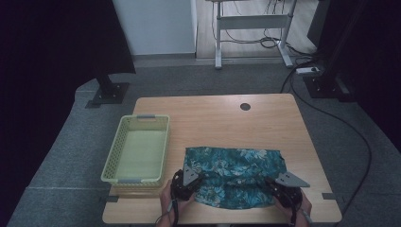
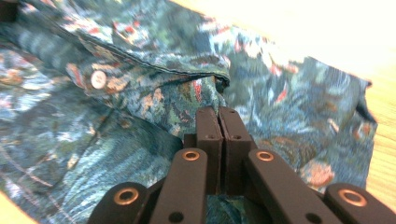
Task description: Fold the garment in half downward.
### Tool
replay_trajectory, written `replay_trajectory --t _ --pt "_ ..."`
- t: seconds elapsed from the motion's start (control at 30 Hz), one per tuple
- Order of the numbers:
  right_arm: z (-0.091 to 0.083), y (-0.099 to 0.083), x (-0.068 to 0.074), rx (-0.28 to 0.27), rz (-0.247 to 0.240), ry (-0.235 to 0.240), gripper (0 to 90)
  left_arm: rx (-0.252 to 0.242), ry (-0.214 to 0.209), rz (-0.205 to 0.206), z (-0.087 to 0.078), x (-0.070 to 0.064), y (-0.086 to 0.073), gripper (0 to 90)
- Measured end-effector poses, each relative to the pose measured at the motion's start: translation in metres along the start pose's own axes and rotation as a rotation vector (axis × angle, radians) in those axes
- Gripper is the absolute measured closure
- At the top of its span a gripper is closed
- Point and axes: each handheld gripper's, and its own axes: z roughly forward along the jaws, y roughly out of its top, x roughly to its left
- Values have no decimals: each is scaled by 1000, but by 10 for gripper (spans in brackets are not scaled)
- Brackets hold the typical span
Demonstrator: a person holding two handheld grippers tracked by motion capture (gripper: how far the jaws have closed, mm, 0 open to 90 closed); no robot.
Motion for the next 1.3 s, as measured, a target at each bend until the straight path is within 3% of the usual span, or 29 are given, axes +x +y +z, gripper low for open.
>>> replay_trajectory --t 0.13,0.37,0.5,0.67,0.83,0.9,0.93,1.03,1.17,1.3 --pt "-11 -10 9 25 -11 28 865 29 -6 21 -1 -8 -12 884" --pt "-1 -25 6 112 20 64 864 58 -10 30 5 -8 -16 878" --pt "12 -22 1 125 0 46 865 63 0 14 13 -4 -10 876" --pt "33 -9 -17 125 31 8 865 56 10 -39 29 5 1 878" --pt "41 -4 -23 120 42 -10 864 53 12 -47 31 7 2 875" --pt "40 -4 -23 123 40 -5 842 57 20 -45 31 6 2 808" --pt "40 -4 -24 129 39 1 772 55 21 -56 29 6 3 728" --pt "32 0 -27 89 54 9 606 2 24 -73 18 4 5 644" --pt "20 8 -33 49 77 27 586 -37 24 -72 6 3 14 586" --pt "18 17 -36 40 83 42 579 -44 12 -70 8 3 27 553"
